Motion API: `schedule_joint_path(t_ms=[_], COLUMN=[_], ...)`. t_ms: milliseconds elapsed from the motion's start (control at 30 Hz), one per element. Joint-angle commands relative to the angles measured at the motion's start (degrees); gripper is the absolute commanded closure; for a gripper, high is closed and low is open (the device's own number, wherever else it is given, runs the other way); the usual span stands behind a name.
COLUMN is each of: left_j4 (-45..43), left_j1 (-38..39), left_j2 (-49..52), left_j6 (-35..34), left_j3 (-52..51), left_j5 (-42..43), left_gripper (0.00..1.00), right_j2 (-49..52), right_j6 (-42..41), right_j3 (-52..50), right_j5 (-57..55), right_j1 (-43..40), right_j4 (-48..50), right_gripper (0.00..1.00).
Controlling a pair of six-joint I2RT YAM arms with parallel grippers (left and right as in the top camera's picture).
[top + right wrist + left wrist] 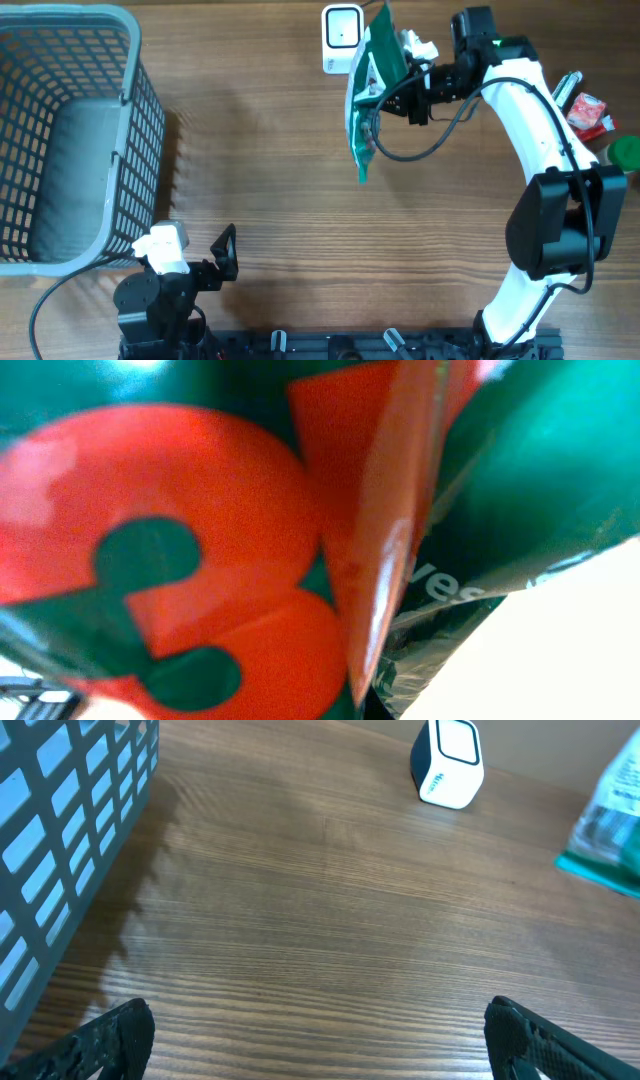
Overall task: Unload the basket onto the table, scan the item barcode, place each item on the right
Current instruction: 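Hold the glove packet up to the white scanner, then lower the glove packet flat onto the table and release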
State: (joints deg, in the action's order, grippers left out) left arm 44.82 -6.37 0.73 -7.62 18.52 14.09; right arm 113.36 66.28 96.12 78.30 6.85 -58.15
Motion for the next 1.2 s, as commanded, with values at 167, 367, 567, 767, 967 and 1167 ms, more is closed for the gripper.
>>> schedule_joint_path(t_ms=[167,367,567,767,967,1167], left_j4=[-0.13,-0.13,-0.13,-0.13,-0.13,-0.13], left_j1=[0.15,0.15,0.15,0.15,0.15,0.15], left_j2=[-0.42,-0.42,-0.39,-0.39,-0.42,-0.39], left_j6=[-0.13,-0.13,-0.13,-0.13,-0.13,-0.13], left_j3=[-0.26,-0.26,-0.26,-0.26,-0.26,-0.26], left_j5=[0.68,0.68,0.68,0.68,0.68,0.68], left_gripper=[0.00,0.00,0.00,0.00,0.00,0.00], right_j2=[0.15,-1.42,-1.40,-1.29,-1.27,-1.25], right_j6=[25.62,31.10,-11.50,-116.69,-146.70,-152.45], right_j3=[-0.13,-0.13,-0.13,-0.13,-0.13,-0.13], right_j5=[14.78,14.73,14.69,-15.80,-27.80,-33.73], right_j1=[5.73,14.71,12.85,11.87,8.24,6.12], right_j4=[6.23,19.04,21.86,28.02,11.19,-14.84], right_gripper=[0.96,0.96,0.96,0.96,0.96,0.96])
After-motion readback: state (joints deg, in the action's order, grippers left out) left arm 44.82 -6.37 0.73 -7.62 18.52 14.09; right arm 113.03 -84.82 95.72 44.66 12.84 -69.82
